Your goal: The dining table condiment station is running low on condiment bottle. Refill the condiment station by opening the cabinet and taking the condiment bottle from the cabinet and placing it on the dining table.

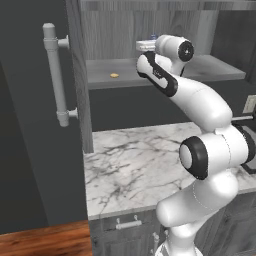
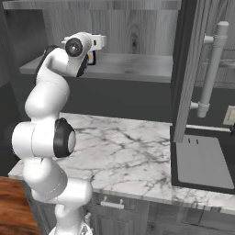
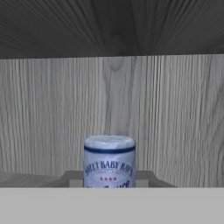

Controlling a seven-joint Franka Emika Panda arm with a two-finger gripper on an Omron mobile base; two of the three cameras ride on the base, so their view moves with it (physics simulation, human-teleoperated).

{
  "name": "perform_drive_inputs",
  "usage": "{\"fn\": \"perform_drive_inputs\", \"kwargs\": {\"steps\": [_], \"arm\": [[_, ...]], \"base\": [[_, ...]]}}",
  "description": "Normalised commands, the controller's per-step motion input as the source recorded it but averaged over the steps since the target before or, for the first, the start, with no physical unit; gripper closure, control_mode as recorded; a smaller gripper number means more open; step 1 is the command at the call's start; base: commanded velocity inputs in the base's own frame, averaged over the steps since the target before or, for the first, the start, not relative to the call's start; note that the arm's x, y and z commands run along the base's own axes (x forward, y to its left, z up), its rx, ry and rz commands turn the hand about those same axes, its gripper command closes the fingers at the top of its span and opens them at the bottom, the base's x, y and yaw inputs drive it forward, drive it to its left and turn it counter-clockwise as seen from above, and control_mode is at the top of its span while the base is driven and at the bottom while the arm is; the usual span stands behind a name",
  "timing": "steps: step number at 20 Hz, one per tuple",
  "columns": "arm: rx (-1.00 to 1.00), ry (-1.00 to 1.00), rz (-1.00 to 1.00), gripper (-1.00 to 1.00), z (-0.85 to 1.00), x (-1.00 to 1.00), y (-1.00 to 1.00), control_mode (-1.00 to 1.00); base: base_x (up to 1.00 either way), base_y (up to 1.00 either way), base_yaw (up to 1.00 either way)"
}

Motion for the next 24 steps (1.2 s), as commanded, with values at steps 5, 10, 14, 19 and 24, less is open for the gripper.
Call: {"fn": "perform_drive_inputs", "kwargs": {"steps": [5, 10, 14, 19, 24], "arm": [[0.00, -0.04, 0.00, 1.00, 0.00, -0.43, 0.00, -1.00], [0.00, -0.17, 0.00, 1.00, 0.05, -1.00, 0.18, -1.00], [-0.05, -0.07, 0.00, 1.00, 0.44, -0.99, 0.29, -1.00], [-0.03, 0.00, 0.00, 1.00, 0.61, -0.97, 0.06, -1.00], [-0.02, 0.04, 0.00, 1.00, 0.05, -1.00, -0.47, -1.00]], "base": [[0.00, 0.00, 0.00], [0.00, 0.00, 0.00], [0.00, 0.00, 0.00], [0.00, 0.00, 0.00], [0.00, 0.00, 0.00]]}}
